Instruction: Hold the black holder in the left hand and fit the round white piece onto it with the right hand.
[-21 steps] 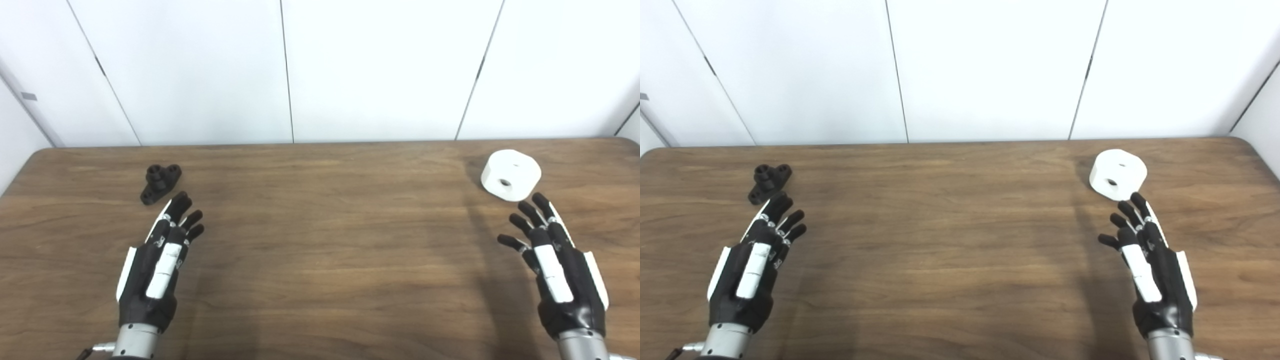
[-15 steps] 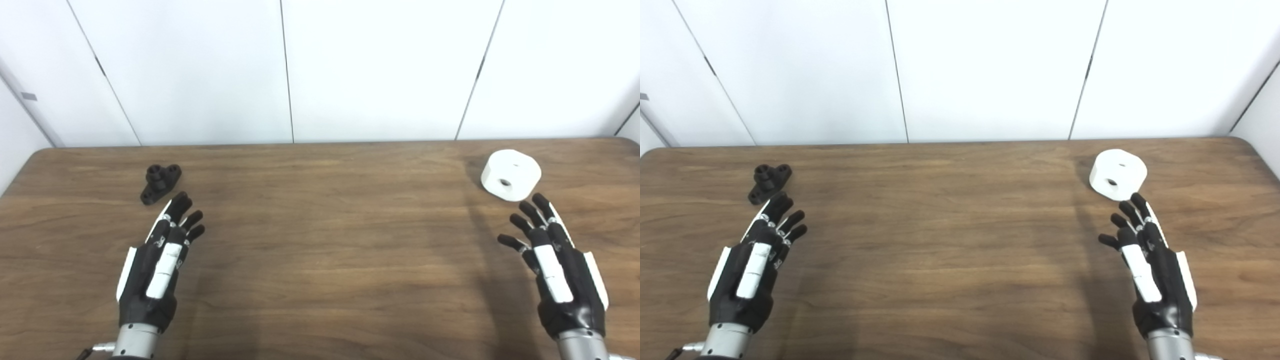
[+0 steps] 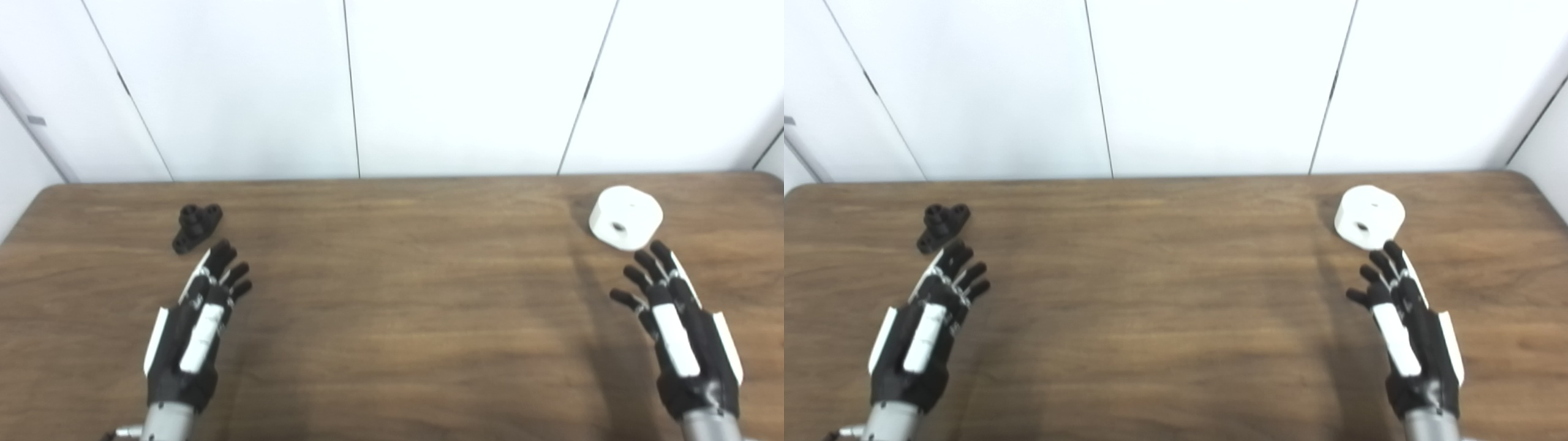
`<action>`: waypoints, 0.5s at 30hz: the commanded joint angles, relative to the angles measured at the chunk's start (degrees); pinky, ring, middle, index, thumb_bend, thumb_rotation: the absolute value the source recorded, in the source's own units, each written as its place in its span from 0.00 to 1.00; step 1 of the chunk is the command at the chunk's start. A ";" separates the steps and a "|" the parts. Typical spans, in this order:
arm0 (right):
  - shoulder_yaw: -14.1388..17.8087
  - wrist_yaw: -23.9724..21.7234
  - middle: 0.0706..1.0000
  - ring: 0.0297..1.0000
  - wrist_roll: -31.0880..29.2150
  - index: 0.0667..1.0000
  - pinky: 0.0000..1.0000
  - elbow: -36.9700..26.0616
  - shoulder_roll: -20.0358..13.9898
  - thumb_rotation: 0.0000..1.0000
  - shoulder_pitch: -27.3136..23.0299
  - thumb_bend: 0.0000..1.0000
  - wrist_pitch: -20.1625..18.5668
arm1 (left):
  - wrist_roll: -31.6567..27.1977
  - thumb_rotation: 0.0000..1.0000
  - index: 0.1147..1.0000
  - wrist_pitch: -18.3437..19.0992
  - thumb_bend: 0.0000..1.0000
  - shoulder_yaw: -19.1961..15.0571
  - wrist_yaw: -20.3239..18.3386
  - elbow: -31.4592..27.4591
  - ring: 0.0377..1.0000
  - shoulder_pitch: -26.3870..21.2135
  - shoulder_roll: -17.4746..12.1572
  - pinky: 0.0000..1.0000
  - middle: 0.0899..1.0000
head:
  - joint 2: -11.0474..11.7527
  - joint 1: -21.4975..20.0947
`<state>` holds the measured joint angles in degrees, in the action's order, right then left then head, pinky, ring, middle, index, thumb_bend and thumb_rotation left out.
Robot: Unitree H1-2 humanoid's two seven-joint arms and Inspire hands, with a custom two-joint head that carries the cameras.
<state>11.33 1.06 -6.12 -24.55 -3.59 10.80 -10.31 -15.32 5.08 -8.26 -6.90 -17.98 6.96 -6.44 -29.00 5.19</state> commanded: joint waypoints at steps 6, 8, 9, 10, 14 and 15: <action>0.21 -1.40 0.94 0.93 -1.75 0.97 0.79 4.04 -0.12 0.76 2.82 0.64 8.75 | 8.31 0.59 0.94 -1.97 0.87 0.01 1.72 -5.28 0.83 -2.49 -2.59 0.76 0.93 | 3.97 6.78; 0.13 -1.43 0.96 0.96 -1.27 0.99 0.83 4.75 -0.43 0.80 2.55 0.59 9.39 | 12.33 0.58 0.93 -1.71 0.88 -0.17 3.66 -6.35 0.82 -3.18 -2.26 0.74 0.91 | 5.31 9.30; 0.27 -0.80 0.96 0.96 -0.58 1.00 0.82 4.91 -0.11 0.83 2.40 0.56 9.74 | 15.42 0.60 0.90 -1.88 0.89 -0.33 5.02 -7.03 0.78 -3.63 -2.14 0.69 0.87 | 5.72 9.95; 0.44 -0.34 0.92 0.93 -0.19 0.97 0.77 5.21 0.17 0.81 2.24 0.57 10.26 | 18.74 0.60 0.87 -2.04 0.87 -0.33 6.21 -7.51 0.77 -4.00 -2.11 0.66 0.85 | 6.41 11.14; 0.76 -0.60 0.88 0.91 -0.64 0.95 0.77 6.37 -0.34 0.81 2.05 0.61 11.06 | 26.73 0.54 0.84 -2.58 0.75 -0.79 8.92 -9.16 0.76 -5.26 -2.56 0.64 0.83 | 7.34 13.97; 0.95 -0.61 0.89 0.92 -1.01 0.96 0.79 6.30 -0.44 0.81 1.99 0.63 10.35 | 30.60 0.51 0.84 -2.49 0.73 -0.97 9.86 -9.61 0.76 -5.62 -2.99 0.64 0.82 | 7.88 15.32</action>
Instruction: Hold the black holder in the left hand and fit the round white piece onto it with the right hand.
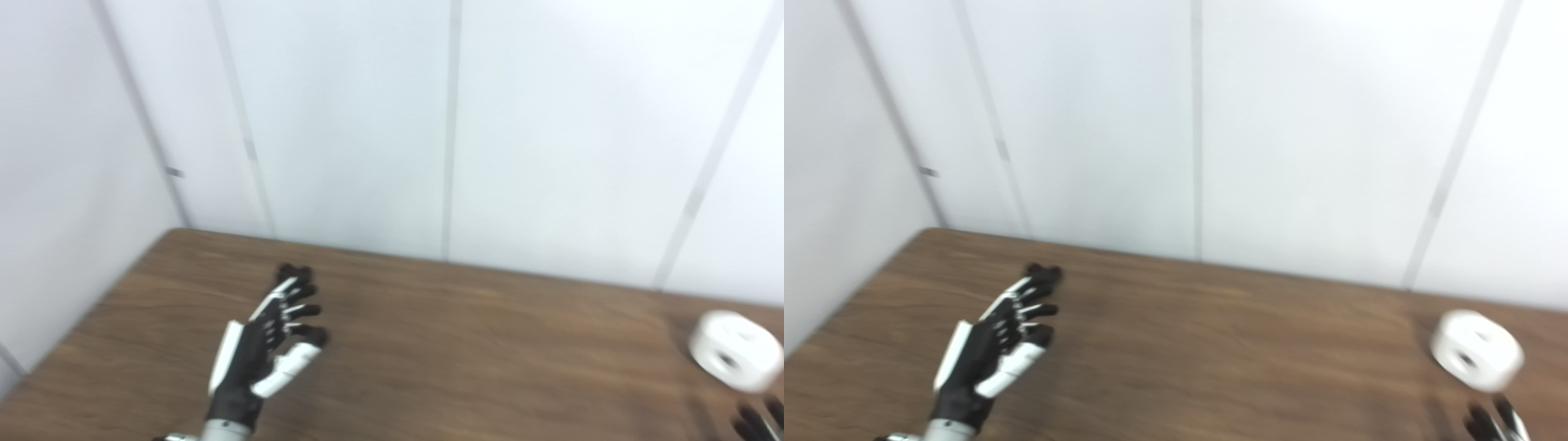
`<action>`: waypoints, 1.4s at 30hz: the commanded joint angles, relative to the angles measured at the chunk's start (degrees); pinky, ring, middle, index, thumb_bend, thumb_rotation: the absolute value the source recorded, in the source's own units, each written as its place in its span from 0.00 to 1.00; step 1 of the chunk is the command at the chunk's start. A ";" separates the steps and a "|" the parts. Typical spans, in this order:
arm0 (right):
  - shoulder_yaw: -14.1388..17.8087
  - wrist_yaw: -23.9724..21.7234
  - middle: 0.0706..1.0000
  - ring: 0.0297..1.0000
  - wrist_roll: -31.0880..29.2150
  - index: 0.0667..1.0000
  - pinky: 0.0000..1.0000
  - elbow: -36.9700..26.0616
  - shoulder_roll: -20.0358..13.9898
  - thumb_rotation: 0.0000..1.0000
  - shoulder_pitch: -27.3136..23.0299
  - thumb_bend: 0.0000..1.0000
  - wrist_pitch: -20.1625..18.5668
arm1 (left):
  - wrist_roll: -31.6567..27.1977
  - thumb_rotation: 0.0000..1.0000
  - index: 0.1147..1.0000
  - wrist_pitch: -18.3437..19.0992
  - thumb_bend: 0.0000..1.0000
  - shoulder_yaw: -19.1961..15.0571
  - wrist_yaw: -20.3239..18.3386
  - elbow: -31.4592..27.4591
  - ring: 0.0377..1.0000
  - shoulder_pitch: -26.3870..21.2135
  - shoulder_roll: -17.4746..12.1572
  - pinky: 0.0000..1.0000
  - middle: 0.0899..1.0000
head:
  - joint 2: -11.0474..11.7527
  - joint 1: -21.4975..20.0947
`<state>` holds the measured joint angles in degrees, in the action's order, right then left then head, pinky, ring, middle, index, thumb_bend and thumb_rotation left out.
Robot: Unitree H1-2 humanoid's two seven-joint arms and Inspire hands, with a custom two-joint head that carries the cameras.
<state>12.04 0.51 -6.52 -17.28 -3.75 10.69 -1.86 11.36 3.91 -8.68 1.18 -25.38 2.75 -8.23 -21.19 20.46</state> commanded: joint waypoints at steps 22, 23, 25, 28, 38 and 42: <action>2.73 -2.68 0.99 1.00 -7.94 1.00 1.00 8.10 -3.36 0.72 -2.53 0.61 4.84 | 36.95 0.40 0.87 16.93 0.97 -2.96 2.69 6.00 0.77 -11.31 -6.43 0.61 0.86 | 4.91 13.46; 2.82 -2.69 0.99 1.00 -8.19 1.00 1.00 8.24 -3.39 0.72 -2.58 0.62 4.67 | 36.73 0.40 0.87 18.08 0.98 -3.15 2.46 7.07 0.78 -11.79 -6.72 0.64 0.87 | 4.93 13.67; 2.88 -2.69 0.99 1.00 -8.32 1.00 1.00 8.46 -3.56 0.72 -2.63 0.64 4.56 | 36.35 0.38 0.88 19.87 0.98 -3.18 2.21 9.17 0.82 -12.53 -7.54 0.70 0.89 | 4.86 14.16; 2.88 -2.61 0.99 1.00 -8.18 1.00 1.00 8.25 -3.77 0.72 -2.66 0.64 4.25 | 36.04 0.39 0.89 21.75 0.99 -2.85 1.80 12.17 0.86 -13.43 -8.54 0.74 0.91 | 4.74 14.87; 3.35 -3.42 1.00 1.00 -9.78 1.00 1.00 8.36 -4.76 0.73 -2.32 0.66 4.38 | 35.90 0.39 0.90 23.00 1.00 -3.43 -0.65 24.30 0.92 -17.01 -8.00 0.83 0.96 | 4.01 15.99; 3.36 -3.68 1.00 1.00 -9.99 1.00 1.00 8.68 -5.05 0.72 -2.08 0.68 5.15 | 35.15 0.42 0.90 23.00 1.00 -4.44 -1.68 28.71 0.96 -18.80 -6.97 0.91 0.98 | 3.71 15.94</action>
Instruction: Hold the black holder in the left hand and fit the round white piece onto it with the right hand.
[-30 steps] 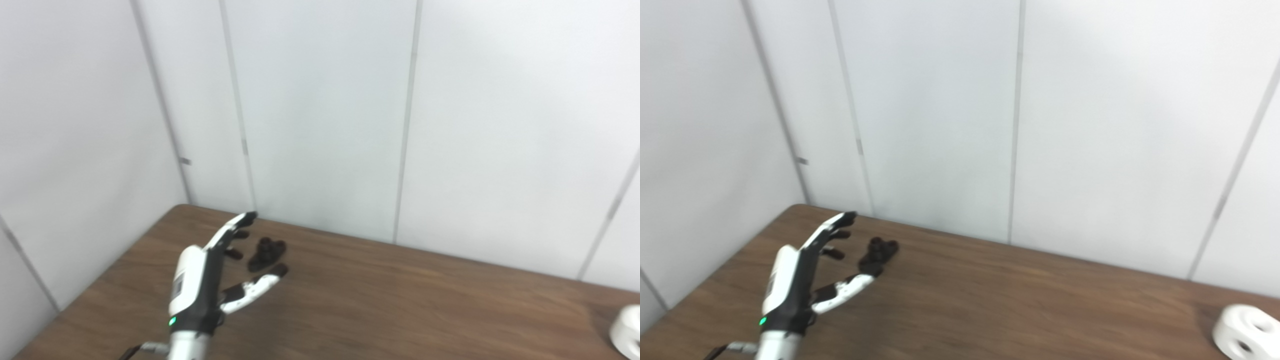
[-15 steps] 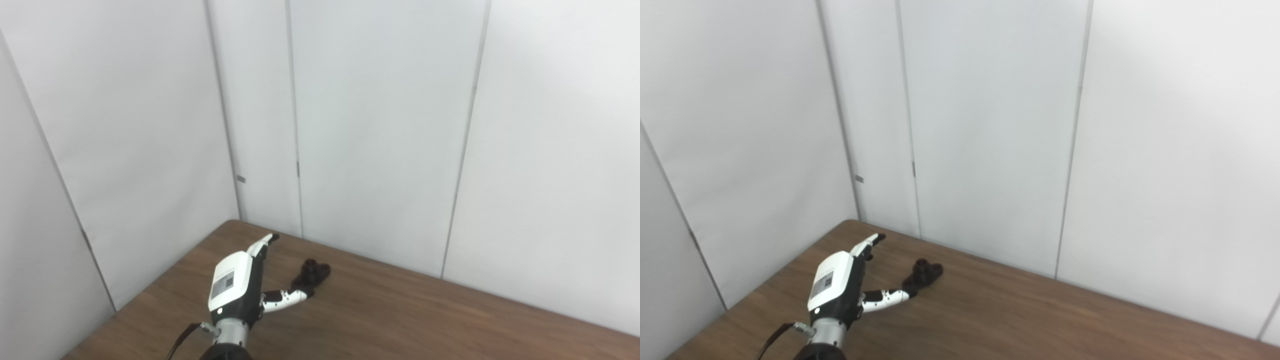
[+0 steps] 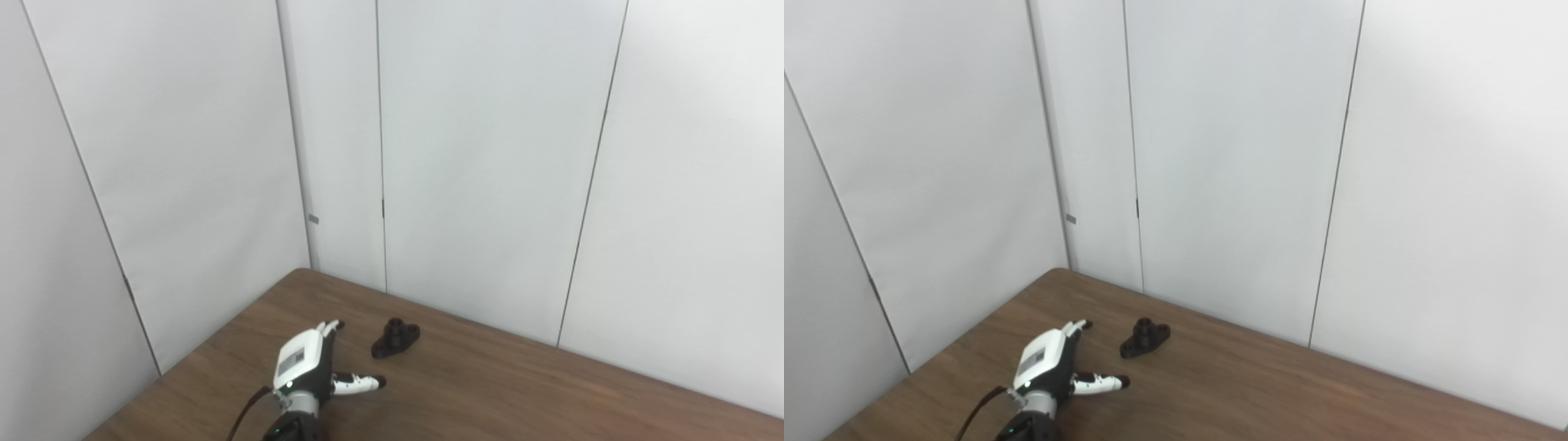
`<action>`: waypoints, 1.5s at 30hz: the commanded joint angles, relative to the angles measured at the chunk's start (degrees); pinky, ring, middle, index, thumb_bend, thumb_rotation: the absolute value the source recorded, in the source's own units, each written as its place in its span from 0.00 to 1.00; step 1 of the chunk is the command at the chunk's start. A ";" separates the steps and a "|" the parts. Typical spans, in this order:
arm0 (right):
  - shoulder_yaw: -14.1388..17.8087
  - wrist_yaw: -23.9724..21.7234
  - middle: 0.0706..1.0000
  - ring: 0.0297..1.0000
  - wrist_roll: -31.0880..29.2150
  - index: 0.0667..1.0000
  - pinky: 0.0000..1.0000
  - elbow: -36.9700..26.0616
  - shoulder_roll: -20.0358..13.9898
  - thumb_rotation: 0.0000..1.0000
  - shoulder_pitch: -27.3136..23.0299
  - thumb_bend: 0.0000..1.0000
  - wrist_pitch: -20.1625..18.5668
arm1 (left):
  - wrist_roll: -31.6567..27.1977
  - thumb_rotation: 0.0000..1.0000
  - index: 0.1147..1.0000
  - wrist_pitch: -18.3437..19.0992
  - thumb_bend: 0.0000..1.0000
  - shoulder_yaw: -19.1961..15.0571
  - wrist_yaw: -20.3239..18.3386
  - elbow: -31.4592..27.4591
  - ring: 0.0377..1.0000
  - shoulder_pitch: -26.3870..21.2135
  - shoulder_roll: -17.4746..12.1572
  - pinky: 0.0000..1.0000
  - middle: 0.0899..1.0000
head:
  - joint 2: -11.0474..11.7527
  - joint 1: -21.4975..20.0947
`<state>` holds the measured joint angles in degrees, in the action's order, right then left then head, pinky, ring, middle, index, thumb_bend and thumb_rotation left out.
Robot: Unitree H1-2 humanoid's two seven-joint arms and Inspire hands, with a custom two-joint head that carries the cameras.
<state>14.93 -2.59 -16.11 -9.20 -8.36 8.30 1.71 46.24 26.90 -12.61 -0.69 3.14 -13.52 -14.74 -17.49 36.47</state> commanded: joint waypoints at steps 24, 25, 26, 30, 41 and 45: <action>0.91 -0.12 1.00 1.00 -1.99 0.97 1.00 -3.74 -0.01 0.71 4.41 0.68 0.80 | -13.07 0.33 0.83 -6.60 1.00 4.56 17.31 24.96 0.97 -12.26 0.49 1.00 0.99 | -1.55 -2.57; 0.95 -0.22 1.00 1.00 -2.05 0.97 1.00 -3.60 -0.06 0.71 4.57 0.68 1.05 | -13.82 0.32 0.83 -7.28 1.00 4.68 17.96 25.89 0.98 -12.65 0.70 1.00 0.99 | -1.62 -2.83; 1.00 -0.33 1.00 1.00 -2.12 0.97 1.00 -3.41 -0.11 0.71 4.72 0.69 1.36 | -14.43 0.30 0.83 -7.75 1.00 4.84 18.53 26.62 0.98 -12.95 0.85 0.99 1.00 | -1.58 -2.93; 1.12 -0.26 1.00 1.00 -2.84 0.98 1.00 -4.25 0.01 0.71 5.53 0.72 0.75 | -14.61 0.30 0.82 -8.32 1.00 6.64 21.34 30.11 0.96 -14.29 1.00 0.93 0.97 | -1.70 -3.30; 1.30 -0.92 1.00 1.00 -4.43 0.99 1.00 -5.35 -0.41 0.69 7.19 0.71 0.97 | -17.92 0.29 0.79 -8.87 1.00 8.85 23.98 36.09 0.97 -17.05 1.31 1.00 0.96 | -2.68 -4.26; 1.22 -0.55 0.99 1.00 -4.47 0.98 1.00 -6.11 -0.25 0.68 7.42 0.69 0.71 | -18.95 0.27 0.79 -8.76 1.00 9.69 23.61 37.77 0.98 -17.57 1.19 1.00 0.97 | -2.95 -4.29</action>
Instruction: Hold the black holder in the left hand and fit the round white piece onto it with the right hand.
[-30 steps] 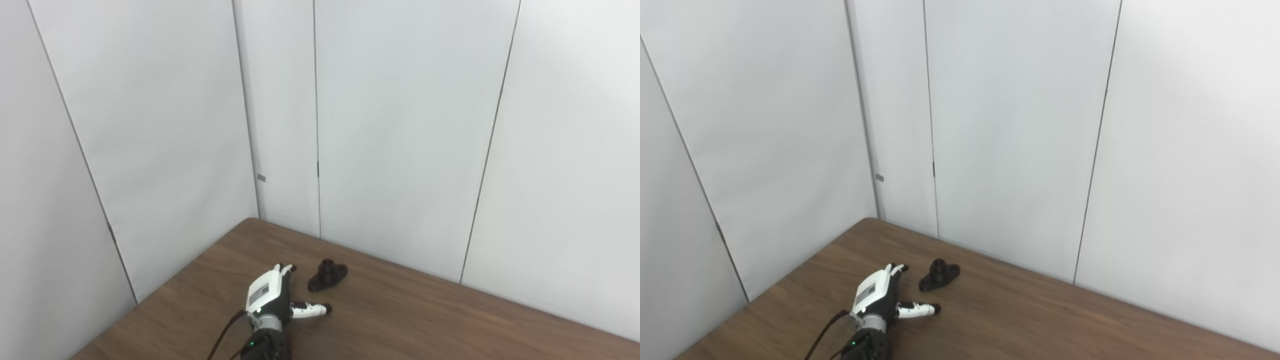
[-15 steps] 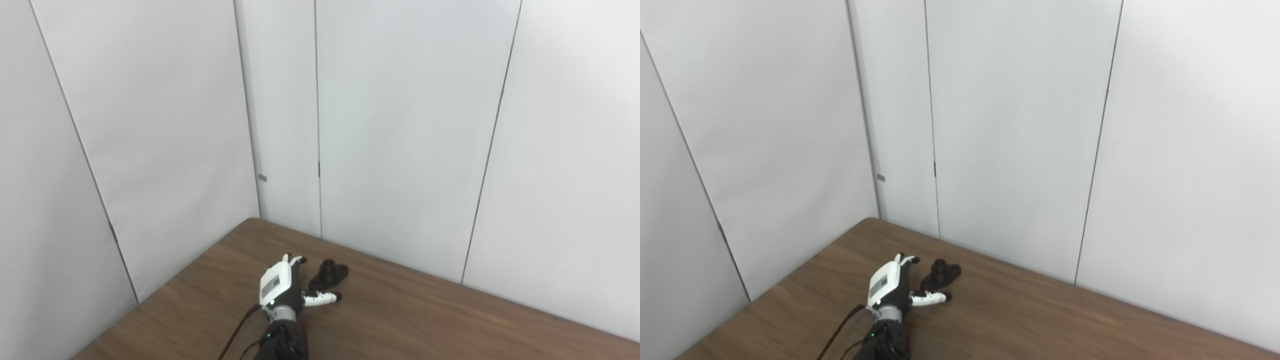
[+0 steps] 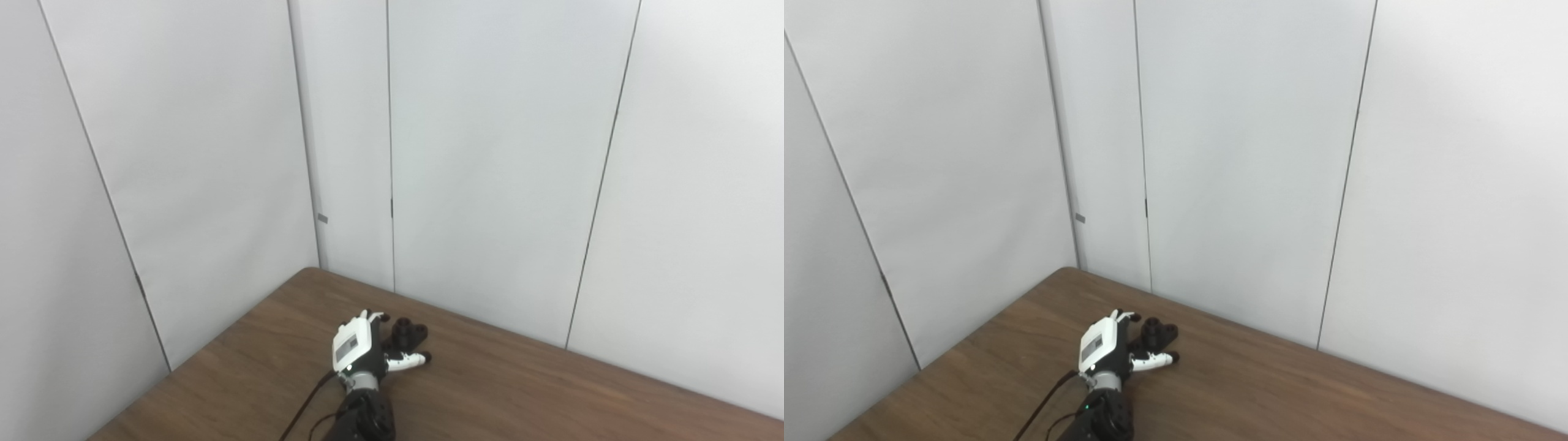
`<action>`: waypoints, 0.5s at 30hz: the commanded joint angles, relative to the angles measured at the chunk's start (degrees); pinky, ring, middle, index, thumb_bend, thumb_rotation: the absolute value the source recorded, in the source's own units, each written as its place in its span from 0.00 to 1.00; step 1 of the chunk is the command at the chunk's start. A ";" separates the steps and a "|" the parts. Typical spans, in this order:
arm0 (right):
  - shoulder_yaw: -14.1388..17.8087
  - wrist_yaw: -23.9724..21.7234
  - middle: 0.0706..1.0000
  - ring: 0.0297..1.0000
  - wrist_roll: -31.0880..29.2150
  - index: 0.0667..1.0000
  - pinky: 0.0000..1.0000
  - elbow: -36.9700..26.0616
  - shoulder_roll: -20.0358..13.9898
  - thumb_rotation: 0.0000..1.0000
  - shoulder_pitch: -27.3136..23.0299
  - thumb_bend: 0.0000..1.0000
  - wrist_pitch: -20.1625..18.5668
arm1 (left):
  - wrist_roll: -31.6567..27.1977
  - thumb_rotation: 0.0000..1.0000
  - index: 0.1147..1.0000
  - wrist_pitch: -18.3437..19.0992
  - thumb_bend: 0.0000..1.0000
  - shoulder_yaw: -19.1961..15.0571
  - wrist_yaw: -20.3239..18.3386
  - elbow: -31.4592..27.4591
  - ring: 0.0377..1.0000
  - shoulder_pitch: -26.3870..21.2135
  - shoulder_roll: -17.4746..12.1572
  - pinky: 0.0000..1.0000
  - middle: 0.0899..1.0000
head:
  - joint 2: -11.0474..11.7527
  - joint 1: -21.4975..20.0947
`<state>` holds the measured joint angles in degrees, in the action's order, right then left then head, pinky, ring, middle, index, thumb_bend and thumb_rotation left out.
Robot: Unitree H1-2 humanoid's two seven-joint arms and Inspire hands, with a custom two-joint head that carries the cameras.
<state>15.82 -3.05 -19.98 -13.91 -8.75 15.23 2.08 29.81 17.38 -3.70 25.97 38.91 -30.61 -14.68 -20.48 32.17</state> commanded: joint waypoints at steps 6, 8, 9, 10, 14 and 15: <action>0.28 0.16 0.99 1.00 -0.31 0.98 1.00 -1.94 0.14 0.69 0.77 0.68 0.13 | -5.48 0.24 0.80 1.84 1.00 0.19 -4.40 1.38 1.00 -0.04 1.51 1.00 1.00 | -0.35 0.01; 0.26 0.06 0.99 1.00 -0.31 0.98 1.00 -1.73 0.06 0.69 0.79 0.69 0.29 | -5.83 0.24 0.82 2.52 1.00 0.30 -4.97 0.72 1.00 0.43 1.37 1.00 1.00 | -0.49 -0.11; 0.25 0.11 0.99 1.00 -0.24 0.97 1.00 -1.73 0.06 0.69 0.80 0.69 0.27 | -5.93 0.25 0.82 2.71 1.00 0.37 -5.13 0.50 1.00 0.61 1.28 1.00 1.00 | -0.49 -0.11; 0.20 0.08 0.99 1.00 -0.13 0.97 1.00 -1.76 0.04 0.69 0.82 0.69 0.32 | -6.04 0.25 0.82 2.81 1.00 0.47 -5.30 0.21 1.00 0.87 1.16 1.00 1.00 | -0.47 -0.16; 0.05 0.73 0.99 1.00 0.28 0.97 1.00 -2.95 0.21 0.69 0.80 0.67 -0.85 | -5.54 0.26 0.82 4.56 1.00 1.37 -7.05 -1.79 1.00 2.20 0.23 1.00 1.00 | -0.51 0.04; 0.03 0.75 0.98 1.00 0.34 0.97 1.00 -2.98 0.18 0.69 0.77 0.66 -0.90 | -5.35 0.26 0.82 5.13 1.00 1.70 -7.53 -2.71 1.00 2.69 -0.04 1.00 0.99 | -0.51 0.04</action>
<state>15.72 -2.43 -19.70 -15.06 -8.74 15.80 0.89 27.01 19.41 -2.70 23.16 35.86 -29.73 -15.88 -21.01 32.17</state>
